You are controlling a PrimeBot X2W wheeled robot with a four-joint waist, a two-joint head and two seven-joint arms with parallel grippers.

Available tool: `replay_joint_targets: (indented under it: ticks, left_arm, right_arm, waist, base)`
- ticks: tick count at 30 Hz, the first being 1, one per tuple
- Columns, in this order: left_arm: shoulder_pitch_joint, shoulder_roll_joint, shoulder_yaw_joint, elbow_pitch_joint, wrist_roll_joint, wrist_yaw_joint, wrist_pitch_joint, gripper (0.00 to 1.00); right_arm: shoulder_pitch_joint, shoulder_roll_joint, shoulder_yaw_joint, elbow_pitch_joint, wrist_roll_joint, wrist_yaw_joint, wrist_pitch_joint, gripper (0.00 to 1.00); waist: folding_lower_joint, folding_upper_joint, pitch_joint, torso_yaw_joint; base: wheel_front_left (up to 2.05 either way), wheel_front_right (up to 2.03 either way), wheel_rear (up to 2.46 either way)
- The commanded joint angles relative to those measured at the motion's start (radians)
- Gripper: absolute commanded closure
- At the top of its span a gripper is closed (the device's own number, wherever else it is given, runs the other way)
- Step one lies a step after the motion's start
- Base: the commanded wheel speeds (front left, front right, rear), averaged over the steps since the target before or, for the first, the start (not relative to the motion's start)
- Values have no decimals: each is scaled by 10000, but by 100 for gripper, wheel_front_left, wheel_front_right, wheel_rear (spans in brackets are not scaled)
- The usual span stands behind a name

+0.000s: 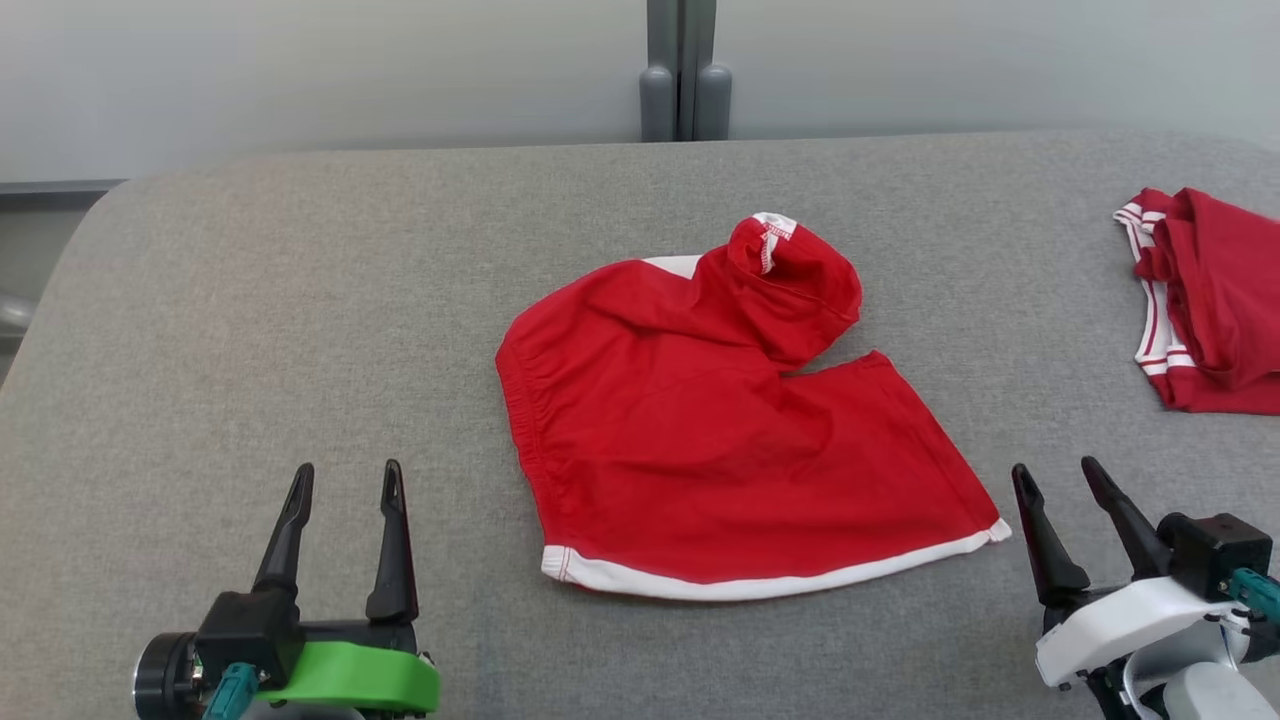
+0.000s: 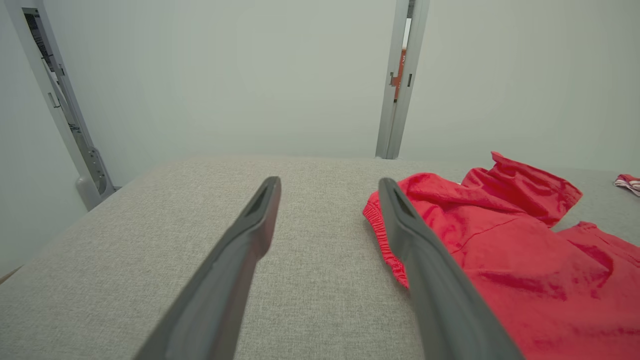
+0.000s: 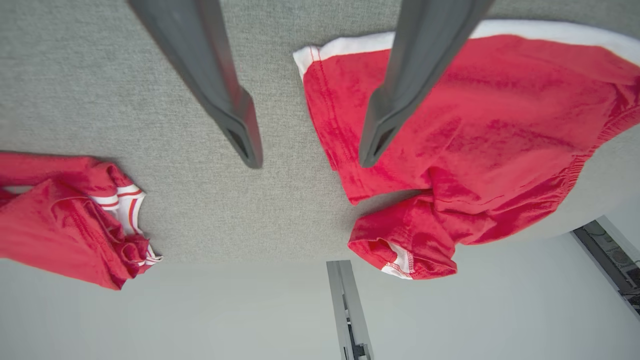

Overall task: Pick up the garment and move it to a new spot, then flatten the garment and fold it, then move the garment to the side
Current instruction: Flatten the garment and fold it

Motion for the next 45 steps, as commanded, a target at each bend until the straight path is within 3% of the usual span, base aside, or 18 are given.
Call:
replay_joint_targets:
  ticks: [1,21,45]
  left_arm:
    - [182,17,87,-2,91,-29,-28,0]
    - [444,15,571,-40,303,-173,-26,0]
    - [418,17,675,272,359,-180,-26,0]
  right_arm:
    - [118,48,-93,-234,-183,-17,-32,0]
    - [1477,907,-1157,-3236,-1130,-17,-54,0]
    - [1920,1395,-795,-3435,-1525,-17,-55,0]
  waist:
    - [0,-1,-190,-194]
    - [0,-1,-476,-705]
    - [0,-1,-581,-726]
  base:
    - [0,0,0]
    - [0,0,0]
    - [0,0,0]
